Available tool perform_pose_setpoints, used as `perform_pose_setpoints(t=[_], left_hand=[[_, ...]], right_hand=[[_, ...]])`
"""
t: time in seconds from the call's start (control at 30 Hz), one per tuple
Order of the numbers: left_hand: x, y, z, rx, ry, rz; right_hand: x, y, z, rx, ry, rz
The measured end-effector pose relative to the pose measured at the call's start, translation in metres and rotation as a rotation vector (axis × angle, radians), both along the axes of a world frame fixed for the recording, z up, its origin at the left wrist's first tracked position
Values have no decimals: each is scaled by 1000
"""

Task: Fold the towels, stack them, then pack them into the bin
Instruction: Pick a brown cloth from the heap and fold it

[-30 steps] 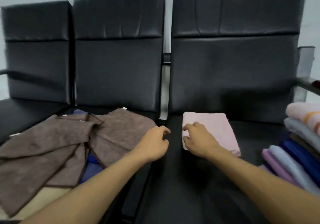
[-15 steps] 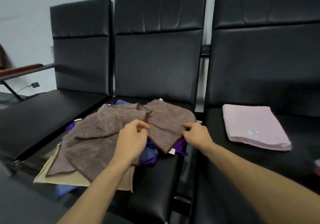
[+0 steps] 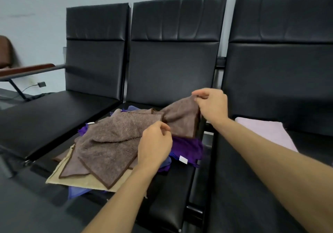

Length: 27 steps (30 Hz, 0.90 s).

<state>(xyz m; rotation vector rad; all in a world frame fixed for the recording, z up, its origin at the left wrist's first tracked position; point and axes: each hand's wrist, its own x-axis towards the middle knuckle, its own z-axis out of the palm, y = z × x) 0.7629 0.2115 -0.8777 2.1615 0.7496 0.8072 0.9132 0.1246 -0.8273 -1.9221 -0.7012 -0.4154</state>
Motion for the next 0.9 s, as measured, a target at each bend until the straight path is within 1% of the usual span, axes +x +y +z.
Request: perform_pose_setpoints(t=[0.1,0.2,0.23,0.3,0.37,0.43,0.5,0.67,0.73,0.8,0.87,0.9], left_hand=[[-1,-4,6,-51,-98,-1],[3,-10,7,-67,-147,-28],[5,-13,8,-68,-155,-43],[10,-17,9,-72,-159,-67],[16,-22,10,-83,-176,-91],[22,-32,13,-95,-180,-129],[30,-45,17,-102,-200,-190],[57,-90,26,-147,-286,-377],[64,-109,28,-97,-279,-541],[69,-125,27,49,-192,-782],[71,-144,27,172,-43,-978],[71,-153,27,188,4,-1033]], right_hand=[[5,-1,31,286,70,5],[12,-7,51,632,150,-75],[14,-11,57,683,160,-108],[17,-20,63,693,146,-115],[20,-34,62,630,123,-79],[21,-52,57,495,125,-37],[18,-78,54,319,115,60],[-5,-163,54,-184,67,394],[-12,-196,51,-321,116,491],[-17,-223,46,-370,143,520],[-19,-248,40,-329,130,500],[-19,-258,36,-300,114,478]])
